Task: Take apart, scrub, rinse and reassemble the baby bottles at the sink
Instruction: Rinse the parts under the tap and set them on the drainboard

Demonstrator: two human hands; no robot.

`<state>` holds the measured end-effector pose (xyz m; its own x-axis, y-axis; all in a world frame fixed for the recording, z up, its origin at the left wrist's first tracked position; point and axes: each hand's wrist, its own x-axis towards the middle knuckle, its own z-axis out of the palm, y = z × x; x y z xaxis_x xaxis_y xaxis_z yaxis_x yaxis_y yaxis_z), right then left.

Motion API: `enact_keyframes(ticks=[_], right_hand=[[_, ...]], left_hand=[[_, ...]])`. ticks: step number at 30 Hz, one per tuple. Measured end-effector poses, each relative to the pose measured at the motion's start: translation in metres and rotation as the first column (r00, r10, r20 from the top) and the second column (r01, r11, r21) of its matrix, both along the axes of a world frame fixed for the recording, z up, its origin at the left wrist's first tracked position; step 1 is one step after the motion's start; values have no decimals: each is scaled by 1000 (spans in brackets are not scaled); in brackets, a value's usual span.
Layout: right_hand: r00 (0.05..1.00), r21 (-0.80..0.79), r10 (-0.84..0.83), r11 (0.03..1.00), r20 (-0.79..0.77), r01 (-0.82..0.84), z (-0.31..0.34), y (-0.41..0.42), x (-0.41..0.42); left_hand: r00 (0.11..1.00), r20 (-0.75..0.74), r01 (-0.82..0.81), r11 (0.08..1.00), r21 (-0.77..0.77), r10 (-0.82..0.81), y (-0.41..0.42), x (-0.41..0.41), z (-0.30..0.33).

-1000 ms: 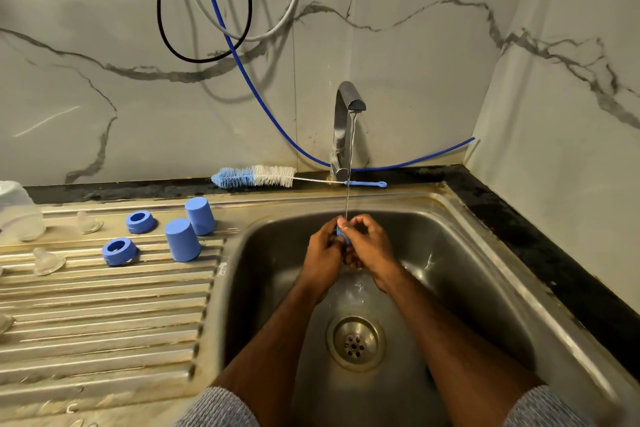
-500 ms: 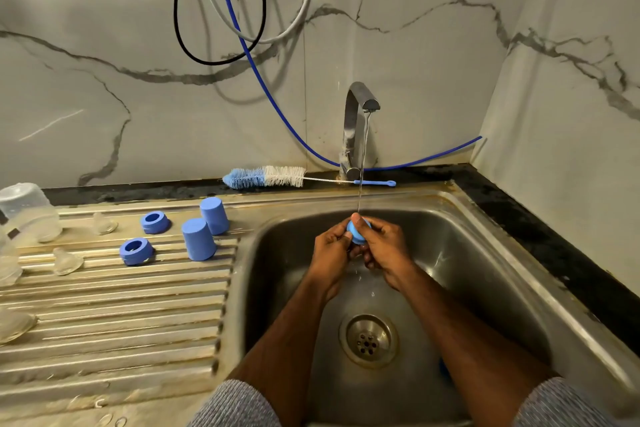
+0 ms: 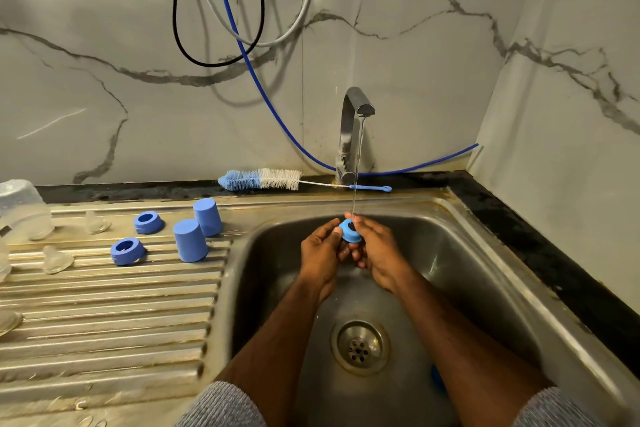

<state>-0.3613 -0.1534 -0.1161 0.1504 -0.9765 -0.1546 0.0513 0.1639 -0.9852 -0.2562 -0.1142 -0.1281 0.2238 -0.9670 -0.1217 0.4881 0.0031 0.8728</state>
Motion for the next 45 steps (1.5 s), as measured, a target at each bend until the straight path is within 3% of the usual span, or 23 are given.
enact_keyframes(ticks=[7,13,21,26,31,36,45], right_hand=[[996,131,-79,988,-27,82,3,-3,0],[997,159,-38,986,-74,49,1,-6,5],[930,-128,-98,990,-354,55,-4,-5,-2],[941,-127,-102,990,-324,63,6,-1,6],[980,-96,-98,992,-171,82,5,-3,7],[994,-9,-97,995,-50,97,5,-6,8],[999,112,-27,993,30,23,3,0,10]], left_hand=[[960,238,179,976,-124,-145,4,-8,3],[904,428,54,988,-147,14,1,-13,5],[840,538,-2,994,-113,63,-5,-1,-5],[773,620,-52,987,-152,137,-9,5,-10],[885,449,-98,992,-83,125,-10,8,-10],[916,383,-111,993,-43,119,-12,6,-13],[848,515,-54,987,-150,124,-6,9,-13]])
